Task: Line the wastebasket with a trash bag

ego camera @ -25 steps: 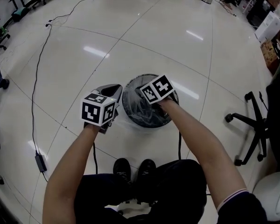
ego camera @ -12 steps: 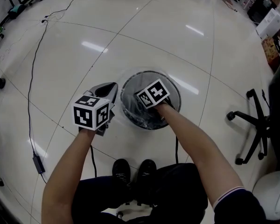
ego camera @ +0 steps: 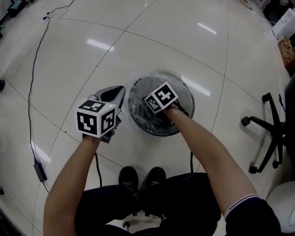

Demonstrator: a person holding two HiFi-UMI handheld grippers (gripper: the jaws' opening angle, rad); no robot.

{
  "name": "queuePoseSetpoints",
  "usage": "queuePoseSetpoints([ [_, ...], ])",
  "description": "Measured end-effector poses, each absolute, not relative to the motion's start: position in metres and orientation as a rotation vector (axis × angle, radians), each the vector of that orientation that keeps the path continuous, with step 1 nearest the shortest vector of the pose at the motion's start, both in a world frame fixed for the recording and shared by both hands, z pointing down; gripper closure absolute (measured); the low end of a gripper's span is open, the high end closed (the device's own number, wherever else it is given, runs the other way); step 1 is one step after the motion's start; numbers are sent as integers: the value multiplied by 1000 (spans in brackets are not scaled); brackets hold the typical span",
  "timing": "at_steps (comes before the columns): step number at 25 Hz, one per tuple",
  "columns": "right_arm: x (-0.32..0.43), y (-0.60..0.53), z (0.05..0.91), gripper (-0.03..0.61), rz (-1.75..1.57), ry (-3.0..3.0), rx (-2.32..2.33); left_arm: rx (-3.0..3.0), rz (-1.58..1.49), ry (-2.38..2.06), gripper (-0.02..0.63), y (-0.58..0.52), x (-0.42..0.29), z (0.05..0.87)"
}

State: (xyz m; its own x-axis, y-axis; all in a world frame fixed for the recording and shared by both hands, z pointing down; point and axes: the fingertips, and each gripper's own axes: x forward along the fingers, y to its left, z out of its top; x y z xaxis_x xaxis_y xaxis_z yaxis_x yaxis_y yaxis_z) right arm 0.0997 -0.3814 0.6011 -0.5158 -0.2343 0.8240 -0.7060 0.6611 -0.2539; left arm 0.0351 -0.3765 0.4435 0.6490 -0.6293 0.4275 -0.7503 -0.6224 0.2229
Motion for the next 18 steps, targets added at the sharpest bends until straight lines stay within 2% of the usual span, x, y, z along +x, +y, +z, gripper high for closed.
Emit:
queuePoseSetpoints([
  [8,100,-381,588,575,738,-2101,734,2490,463,-1073,603,-374,41,447],
  [11,99,-379,574,531,745,-2126,738,2486,472,-1074,603,-372,40,448],
  [18,103,-375,535,523,719,-2171,767,2483,492,-1084,603,-368,36,446],
])
